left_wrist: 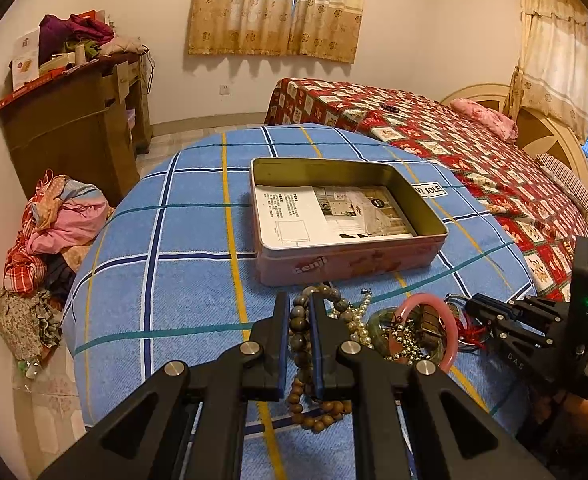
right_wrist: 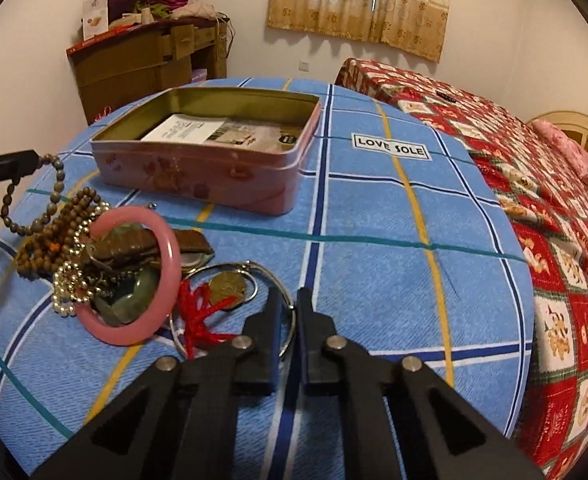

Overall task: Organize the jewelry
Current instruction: 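Close the right gripper on the silver bangle while the left gripper lifts the bracelet, then carry the bracelet and bangle into the pink tin and open both grippers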

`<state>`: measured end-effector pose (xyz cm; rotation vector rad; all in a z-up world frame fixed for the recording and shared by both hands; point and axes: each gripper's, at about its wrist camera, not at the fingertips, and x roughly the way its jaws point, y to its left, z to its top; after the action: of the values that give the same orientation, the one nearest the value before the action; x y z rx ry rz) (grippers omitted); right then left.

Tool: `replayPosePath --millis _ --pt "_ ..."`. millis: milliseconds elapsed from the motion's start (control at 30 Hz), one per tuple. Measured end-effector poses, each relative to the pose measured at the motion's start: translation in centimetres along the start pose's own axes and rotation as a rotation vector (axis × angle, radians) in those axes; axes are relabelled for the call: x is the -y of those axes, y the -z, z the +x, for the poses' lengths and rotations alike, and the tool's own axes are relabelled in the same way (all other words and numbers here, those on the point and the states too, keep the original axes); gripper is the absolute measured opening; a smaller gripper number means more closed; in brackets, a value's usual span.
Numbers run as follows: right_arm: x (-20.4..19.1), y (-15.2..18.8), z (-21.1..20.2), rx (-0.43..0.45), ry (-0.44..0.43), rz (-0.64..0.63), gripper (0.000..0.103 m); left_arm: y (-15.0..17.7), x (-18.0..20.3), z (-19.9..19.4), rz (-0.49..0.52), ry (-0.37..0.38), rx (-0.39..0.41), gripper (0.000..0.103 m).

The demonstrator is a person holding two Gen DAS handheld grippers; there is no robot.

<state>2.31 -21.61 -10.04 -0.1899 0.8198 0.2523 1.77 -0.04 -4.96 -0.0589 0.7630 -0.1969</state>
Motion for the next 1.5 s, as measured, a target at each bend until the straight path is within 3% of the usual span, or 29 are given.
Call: replayPosePath --millis 567,833,1500 --pt "1.1 -2.8 -3.6 0.130 -0.032 0.039 0.008 -0.1 -0.2 0.0 -0.004 0.008 0.000 0.009" --pt "1.1 -3.3 -4.3 0.148 -0.060 0.046 0.008 -0.3 -0.1 -0.1 -0.003 0.012 0.010 0.009" --pt "1.5 -7.4 -2.9 0.178 -0.109 0.048 0.008 -4.8 -0.3 0.0 0.032 0.005 0.078 0.009"
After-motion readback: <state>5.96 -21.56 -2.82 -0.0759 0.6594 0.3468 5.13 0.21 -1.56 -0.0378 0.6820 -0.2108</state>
